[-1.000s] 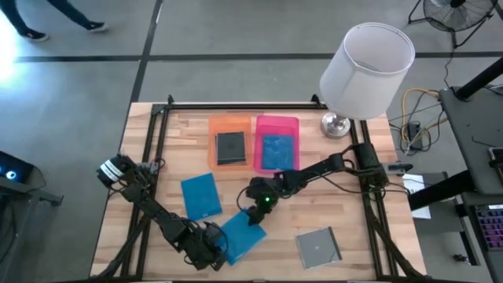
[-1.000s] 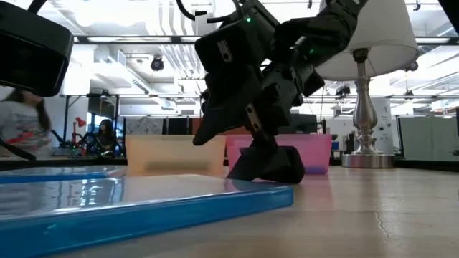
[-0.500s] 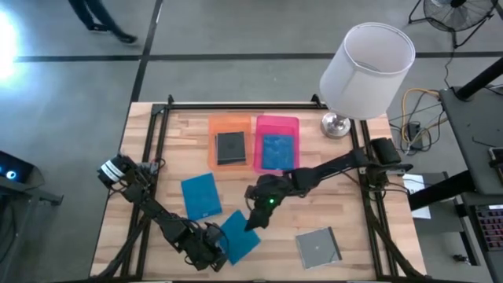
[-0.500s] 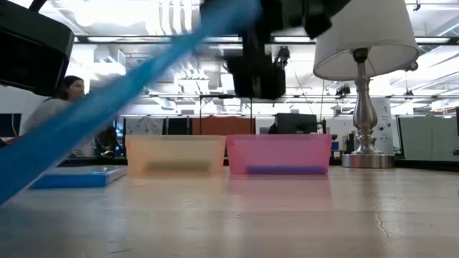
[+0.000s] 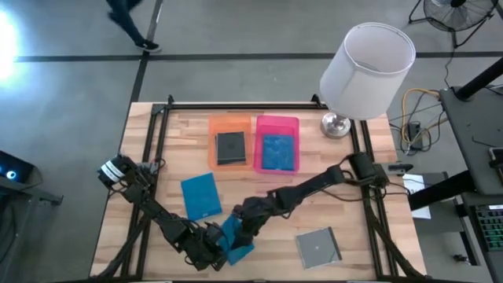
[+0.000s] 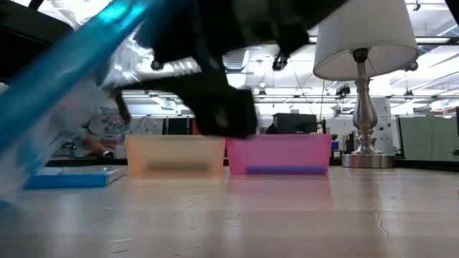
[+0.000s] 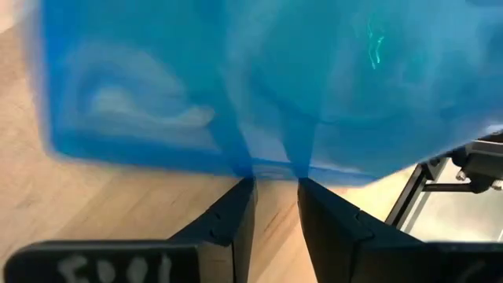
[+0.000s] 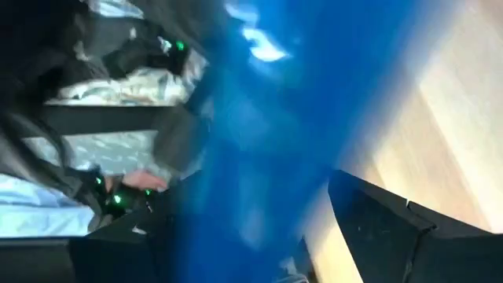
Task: Pick & place jewel cases by type
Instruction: Put the bottom blue CD case into the pink bin
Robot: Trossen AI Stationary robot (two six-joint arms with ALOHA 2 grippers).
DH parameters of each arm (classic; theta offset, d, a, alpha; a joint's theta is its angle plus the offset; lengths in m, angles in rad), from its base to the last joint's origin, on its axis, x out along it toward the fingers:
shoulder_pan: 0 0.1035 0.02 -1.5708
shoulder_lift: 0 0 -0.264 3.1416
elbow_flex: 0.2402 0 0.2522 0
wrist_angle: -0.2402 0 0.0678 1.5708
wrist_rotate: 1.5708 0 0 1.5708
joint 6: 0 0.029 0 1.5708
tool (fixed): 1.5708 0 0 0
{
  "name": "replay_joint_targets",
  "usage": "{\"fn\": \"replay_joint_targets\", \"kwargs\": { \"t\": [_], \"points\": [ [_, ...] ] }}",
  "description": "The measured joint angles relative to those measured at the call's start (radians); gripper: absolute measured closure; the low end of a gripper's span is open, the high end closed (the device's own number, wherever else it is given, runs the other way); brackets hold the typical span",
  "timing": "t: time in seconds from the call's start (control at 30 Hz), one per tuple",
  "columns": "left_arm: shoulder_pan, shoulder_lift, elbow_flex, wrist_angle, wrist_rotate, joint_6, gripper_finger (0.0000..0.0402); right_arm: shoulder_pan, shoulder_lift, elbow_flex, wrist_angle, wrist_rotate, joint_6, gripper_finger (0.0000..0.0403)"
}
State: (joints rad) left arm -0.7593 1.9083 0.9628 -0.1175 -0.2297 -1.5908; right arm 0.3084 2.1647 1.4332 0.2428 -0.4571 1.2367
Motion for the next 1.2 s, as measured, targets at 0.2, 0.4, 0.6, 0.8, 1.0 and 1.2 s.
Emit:
{"fn": "replay_joint_targets", "kwargs": {
  "t": [0.2, 0.4, 0.6, 0.8, 1.0, 1.2],
  "points": [
    [-0.006, 0.000, 0.001, -0.001, -0.015, -0.003, 0.0315, -0.006, -0.004, 0.109, -0.422, 0.041, -0.100, 0.0157],
    [-0.026, -0.003, 0.001, 0.004, -0.070, -0.017, 0.0315, -0.020, -0.014, 0.138, -0.546, 0.076, -0.152, 0.0234],
    [-0.037, -0.005, 0.001, 0.006, -0.108, -0.039, 0.0315, -0.023, -0.034, 0.135, -0.541, 0.081, -0.171, 0.0368],
    [-0.081, -0.026, 0.014, 0.005, -0.220, -0.047, 0.0315, -0.016, -0.140, 0.133, -0.685, 0.192, -0.189, 0.0390],
    [-0.118, -0.098, 0.005, -0.126, -0.479, -0.184, 0.0315, 0.083, -0.395, 0.127, -1.059, 0.688, 0.100, 0.0390],
    [-0.073, -0.234, -0.032, -0.233, -0.508, -0.173, 0.0315, 0.249, -0.585, 0.055, -1.424, 1.214, 0.791, 0.0390]
  ]
}}
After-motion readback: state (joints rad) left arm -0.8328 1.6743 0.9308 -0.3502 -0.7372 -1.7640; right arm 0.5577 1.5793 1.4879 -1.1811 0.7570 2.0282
